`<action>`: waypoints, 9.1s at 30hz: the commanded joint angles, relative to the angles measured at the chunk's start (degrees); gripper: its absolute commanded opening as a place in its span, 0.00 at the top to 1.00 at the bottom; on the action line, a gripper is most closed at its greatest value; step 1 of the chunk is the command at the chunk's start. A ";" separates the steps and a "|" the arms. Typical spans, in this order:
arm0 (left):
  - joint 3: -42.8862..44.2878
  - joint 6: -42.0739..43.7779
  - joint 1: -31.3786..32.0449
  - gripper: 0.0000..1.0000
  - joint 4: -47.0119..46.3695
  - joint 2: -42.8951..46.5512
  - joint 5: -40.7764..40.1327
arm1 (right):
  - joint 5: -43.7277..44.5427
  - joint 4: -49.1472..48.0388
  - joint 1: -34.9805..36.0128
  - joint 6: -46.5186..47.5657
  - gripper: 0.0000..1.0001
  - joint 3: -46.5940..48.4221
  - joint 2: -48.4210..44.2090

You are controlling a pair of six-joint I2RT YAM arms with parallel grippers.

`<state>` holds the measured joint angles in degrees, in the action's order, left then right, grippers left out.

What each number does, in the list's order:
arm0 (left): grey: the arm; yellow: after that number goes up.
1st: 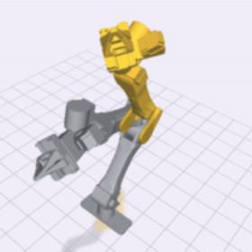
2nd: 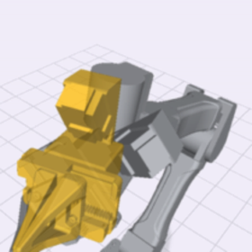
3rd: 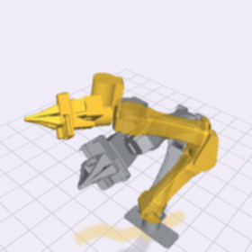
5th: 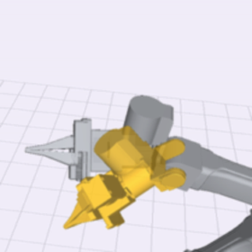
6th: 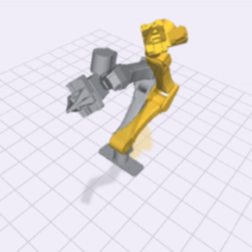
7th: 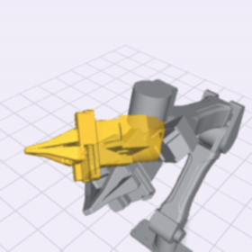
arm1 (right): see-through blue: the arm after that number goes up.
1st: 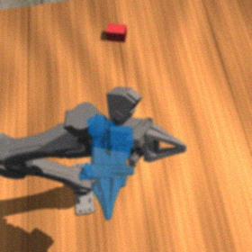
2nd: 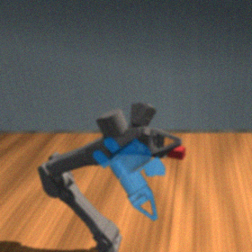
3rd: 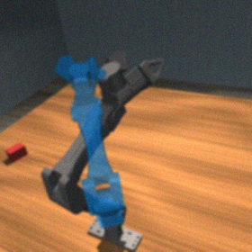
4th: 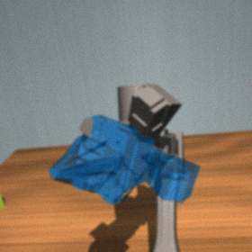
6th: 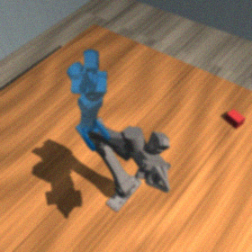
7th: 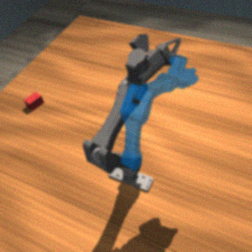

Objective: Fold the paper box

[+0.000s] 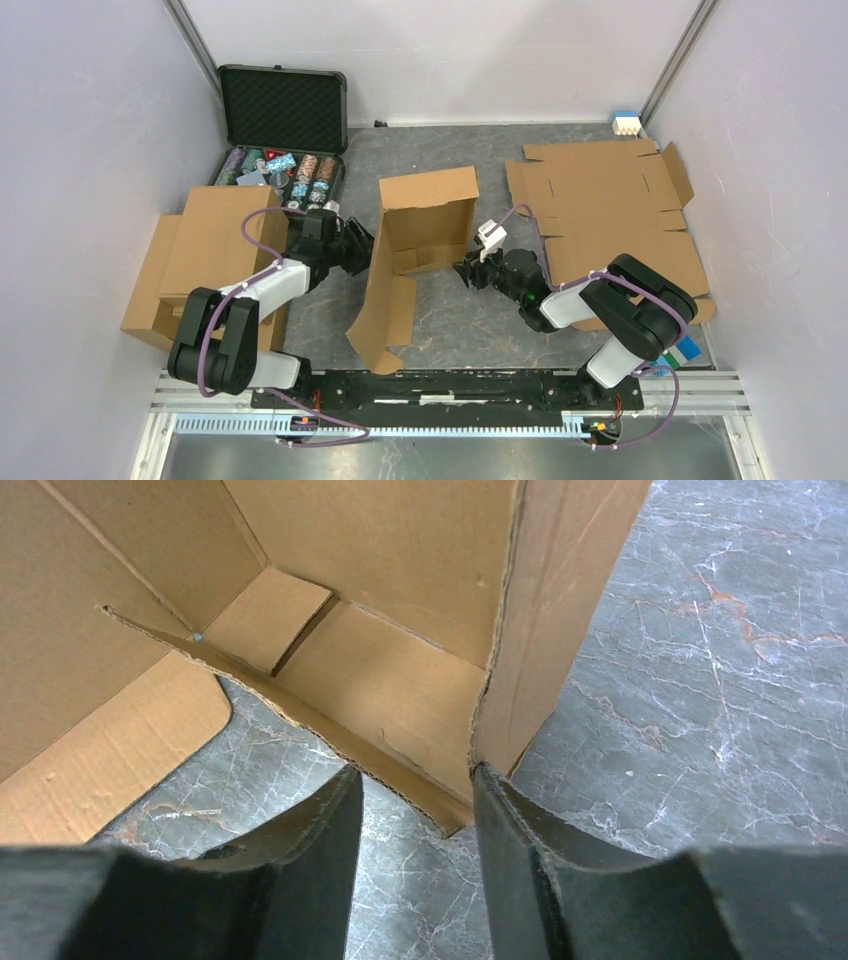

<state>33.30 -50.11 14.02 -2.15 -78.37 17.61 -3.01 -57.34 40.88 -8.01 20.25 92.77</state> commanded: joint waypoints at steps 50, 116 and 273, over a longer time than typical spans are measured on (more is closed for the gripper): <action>7.29 -8.78 0.48 0.23 -11.42 -11.94 1.91 | 4.60 0.14 -2.04 2.57 0.11 10.75 8.16; 10.89 -5.44 3.02 0.27 -7.60 -13.31 1.65 | 21.59 33.03 -7.31 -11.81 0.20 29.46 16.00; 14.76 1.55 2.15 0.24 -9.02 -10.07 3.22 | 3.93 30.35 -5.31 -8.40 0.87 17.35 -9.98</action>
<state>50.96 -48.12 16.21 -12.23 -95.15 25.91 -2.31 -28.58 36.25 -20.51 41.89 89.43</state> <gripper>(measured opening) 0.740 0.130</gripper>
